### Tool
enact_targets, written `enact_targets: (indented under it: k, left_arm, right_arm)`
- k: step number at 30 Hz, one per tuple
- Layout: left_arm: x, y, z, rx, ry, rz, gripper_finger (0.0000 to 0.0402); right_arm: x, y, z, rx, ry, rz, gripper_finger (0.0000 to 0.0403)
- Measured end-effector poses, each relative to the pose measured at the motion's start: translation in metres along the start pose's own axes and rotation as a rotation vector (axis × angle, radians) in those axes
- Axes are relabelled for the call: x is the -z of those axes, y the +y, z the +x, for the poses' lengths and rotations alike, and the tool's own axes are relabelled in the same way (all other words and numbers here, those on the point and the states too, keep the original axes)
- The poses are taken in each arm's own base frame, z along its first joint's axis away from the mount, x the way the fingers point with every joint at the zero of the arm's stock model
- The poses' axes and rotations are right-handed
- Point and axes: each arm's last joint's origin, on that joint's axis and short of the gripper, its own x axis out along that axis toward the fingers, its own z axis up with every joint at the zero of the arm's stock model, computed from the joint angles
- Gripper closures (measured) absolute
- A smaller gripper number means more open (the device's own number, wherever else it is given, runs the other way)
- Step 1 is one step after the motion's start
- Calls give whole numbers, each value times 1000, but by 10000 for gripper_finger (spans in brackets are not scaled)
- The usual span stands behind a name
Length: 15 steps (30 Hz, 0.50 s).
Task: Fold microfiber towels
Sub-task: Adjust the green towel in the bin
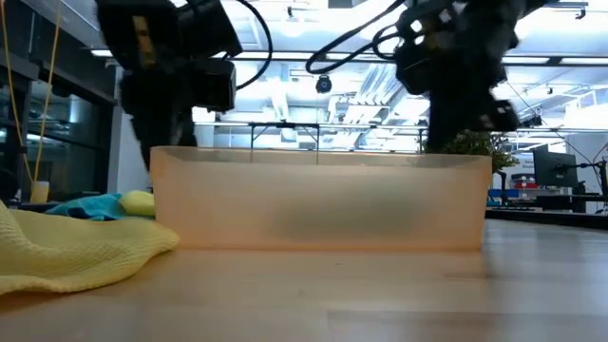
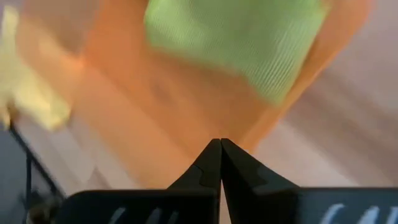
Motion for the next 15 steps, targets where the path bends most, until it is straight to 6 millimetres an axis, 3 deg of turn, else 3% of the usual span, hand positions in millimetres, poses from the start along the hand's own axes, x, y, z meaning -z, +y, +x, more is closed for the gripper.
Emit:
enact_targets:
  k: [5,8,15]
  left_arm:
    - [-6,4,-42,-104,-176,50,401]
    - [-8,3,-65,-155,-295,98,401]
    - [-5,-9,-99,-345,-509,208,401]
  right_arm:
    - [-28,-10,1,4,-95,86,403]
    - [-43,-6,3,43,-122,53,403]
    - [-72,24,11,224,-27,-418,403]
